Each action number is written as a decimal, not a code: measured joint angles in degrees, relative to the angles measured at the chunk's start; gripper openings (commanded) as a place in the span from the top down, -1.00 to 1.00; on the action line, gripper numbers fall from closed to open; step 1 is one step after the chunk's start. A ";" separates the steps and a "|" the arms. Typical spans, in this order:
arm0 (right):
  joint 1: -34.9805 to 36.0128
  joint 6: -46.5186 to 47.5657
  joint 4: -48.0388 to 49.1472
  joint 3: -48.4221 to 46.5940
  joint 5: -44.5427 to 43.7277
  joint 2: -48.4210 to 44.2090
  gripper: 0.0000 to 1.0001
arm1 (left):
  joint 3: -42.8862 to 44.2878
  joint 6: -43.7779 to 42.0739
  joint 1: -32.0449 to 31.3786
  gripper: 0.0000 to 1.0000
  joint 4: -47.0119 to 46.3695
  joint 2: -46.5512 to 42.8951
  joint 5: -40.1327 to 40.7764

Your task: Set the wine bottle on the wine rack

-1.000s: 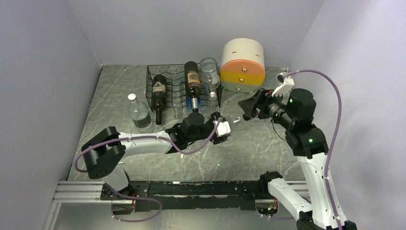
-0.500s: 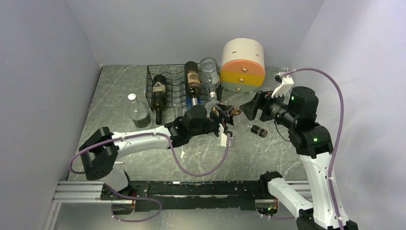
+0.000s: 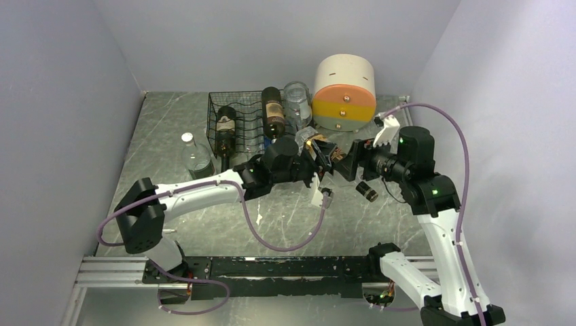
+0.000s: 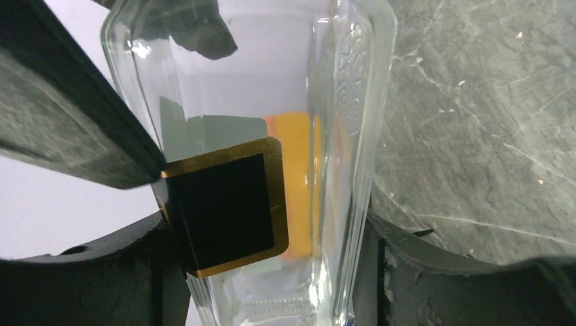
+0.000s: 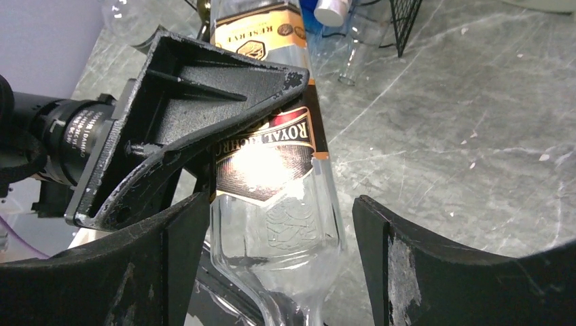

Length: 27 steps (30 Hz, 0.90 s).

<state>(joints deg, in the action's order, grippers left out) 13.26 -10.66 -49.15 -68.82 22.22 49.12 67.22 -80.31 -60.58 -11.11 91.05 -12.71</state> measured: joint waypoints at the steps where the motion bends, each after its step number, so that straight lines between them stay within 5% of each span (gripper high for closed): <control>1: 0.00 0.00 0.04 0.48 0.24 0.07 -0.61 | 0.66 -0.55 0.07 0.86 1.11 0.24 -0.24; 14: 0.04 0.85 1.11 4.02 2.93 0.61 -0.52 | 7.13 -2.89 1.66 0.86 8.59 1.92 -2.29; 20: 0.09 1.49 1.77 4.02 3.32 1.36 0.31 | 9.33 -3.08 2.12 0.82 12.04 2.62 -3.13; 22: 0.11 1.46 1.79 4.02 3.50 1.68 0.60 | 9.73 -2.99 2.27 0.47 13.00 2.71 -3.23; 27: 0.22 1.36 2.23 4.00 3.23 1.77 1.00 | 9.77 -1.88 2.32 -0.96 12.90 2.71 -3.21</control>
<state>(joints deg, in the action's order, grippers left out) 13.47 -9.30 -46.92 -64.82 25.45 50.89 76.99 -82.19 -58.26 1.78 93.76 -15.92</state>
